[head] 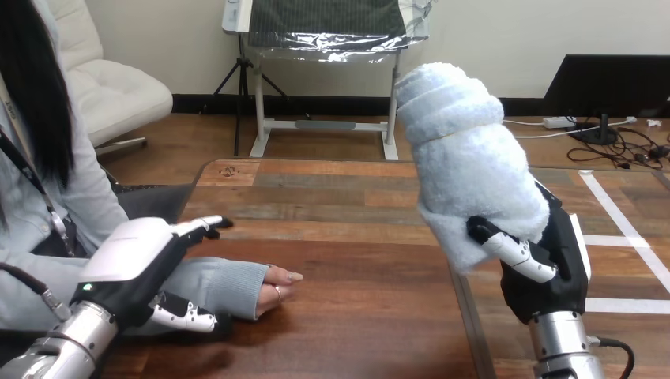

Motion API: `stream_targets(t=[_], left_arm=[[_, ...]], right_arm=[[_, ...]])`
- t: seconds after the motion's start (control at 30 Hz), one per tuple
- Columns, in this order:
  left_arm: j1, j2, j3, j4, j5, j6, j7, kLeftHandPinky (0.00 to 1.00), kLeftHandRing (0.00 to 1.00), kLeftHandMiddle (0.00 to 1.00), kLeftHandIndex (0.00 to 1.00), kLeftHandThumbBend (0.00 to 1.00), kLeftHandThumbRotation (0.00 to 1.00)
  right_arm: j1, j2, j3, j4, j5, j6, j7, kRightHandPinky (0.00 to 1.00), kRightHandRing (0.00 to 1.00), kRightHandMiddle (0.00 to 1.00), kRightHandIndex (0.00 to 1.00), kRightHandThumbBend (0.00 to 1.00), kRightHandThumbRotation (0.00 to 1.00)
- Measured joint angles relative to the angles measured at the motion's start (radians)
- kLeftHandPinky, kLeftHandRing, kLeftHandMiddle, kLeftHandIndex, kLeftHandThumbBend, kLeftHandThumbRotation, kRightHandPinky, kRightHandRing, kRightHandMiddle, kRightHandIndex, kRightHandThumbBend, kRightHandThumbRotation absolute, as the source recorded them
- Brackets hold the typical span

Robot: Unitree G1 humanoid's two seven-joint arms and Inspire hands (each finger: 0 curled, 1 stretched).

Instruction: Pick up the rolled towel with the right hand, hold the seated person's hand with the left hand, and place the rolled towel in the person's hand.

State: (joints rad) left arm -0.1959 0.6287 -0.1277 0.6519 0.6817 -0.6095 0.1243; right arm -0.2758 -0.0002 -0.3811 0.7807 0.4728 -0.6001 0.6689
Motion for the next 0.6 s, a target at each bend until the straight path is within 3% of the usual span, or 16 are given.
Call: stream_targets(t=[0.6], left_arm=[[-0.085,0.003,-0.079,0.129,0.039,0.011,0.009,0.71,0.76,0.80,0.83,1.00,0.33]], right_arm=[[0.061,0.004,0.044,-0.123,0.003,0.045,0.006,0.19,0.24,0.35,0.35,0.69,0.00]])
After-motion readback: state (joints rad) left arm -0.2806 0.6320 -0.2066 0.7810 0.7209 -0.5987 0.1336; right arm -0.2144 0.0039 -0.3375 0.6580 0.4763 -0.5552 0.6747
